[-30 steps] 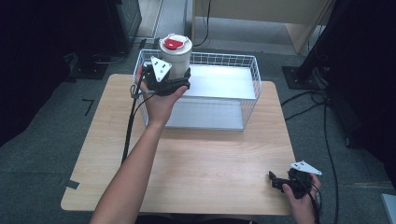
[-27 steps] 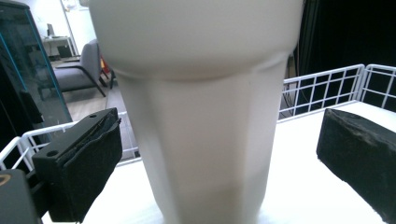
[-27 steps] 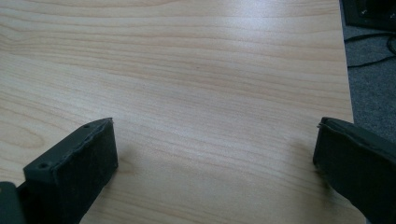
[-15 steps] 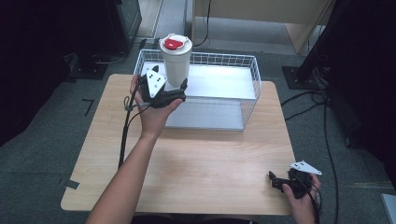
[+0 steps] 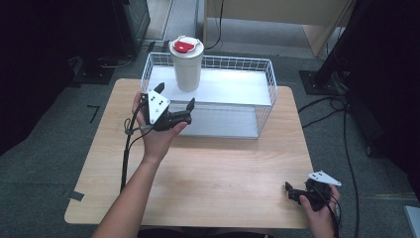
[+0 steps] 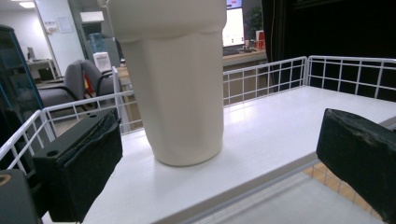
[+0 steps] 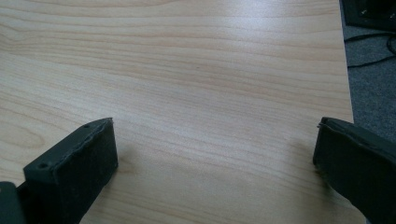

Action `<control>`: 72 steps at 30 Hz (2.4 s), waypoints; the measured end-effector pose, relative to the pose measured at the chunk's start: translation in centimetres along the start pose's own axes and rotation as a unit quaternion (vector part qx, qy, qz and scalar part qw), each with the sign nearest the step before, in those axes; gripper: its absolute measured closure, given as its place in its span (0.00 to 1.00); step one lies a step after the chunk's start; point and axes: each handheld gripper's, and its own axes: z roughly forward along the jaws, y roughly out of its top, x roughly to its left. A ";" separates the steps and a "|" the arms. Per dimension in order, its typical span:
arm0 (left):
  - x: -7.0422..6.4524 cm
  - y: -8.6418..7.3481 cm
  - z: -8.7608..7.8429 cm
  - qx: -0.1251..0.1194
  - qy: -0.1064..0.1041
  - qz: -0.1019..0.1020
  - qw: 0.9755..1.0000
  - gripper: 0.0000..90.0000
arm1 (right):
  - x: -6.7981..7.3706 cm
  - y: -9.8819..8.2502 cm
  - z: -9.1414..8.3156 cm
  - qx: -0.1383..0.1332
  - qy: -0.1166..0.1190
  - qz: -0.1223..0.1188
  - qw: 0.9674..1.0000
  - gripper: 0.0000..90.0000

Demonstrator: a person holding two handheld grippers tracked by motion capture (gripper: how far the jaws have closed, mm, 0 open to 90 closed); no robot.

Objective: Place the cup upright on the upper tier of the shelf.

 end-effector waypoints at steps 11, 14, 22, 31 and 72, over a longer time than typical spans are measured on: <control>0.4 -1.5 -2.7 0.005 0.001 -0.002 1.000 0.01 | 0.0 0.0 0.0 -0.001 0.000 0.000 1.000 0.00; 0.6 -1.9 -3.5 0.006 0.002 -0.004 1.000 0.01 | 0.0 0.0 0.0 0.000 0.000 0.000 1.000 0.00; 1.3 -3.3 -5.2 0.013 0.010 -0.007 1.000 0.01 | 0.0 0.0 0.0 0.000 0.000 0.000 1.000 0.00; 2.2 -4.9 -7.0 0.024 0.021 -0.016 0.999 0.01 | 0.0 0.0 0.0 -0.001 0.000 0.000 1.000 0.00; 6.2 -11.7 -14.2 0.093 0.058 -0.052 0.993 0.00 | 0.0 0.0 0.0 0.000 0.000 0.001 1.000 0.00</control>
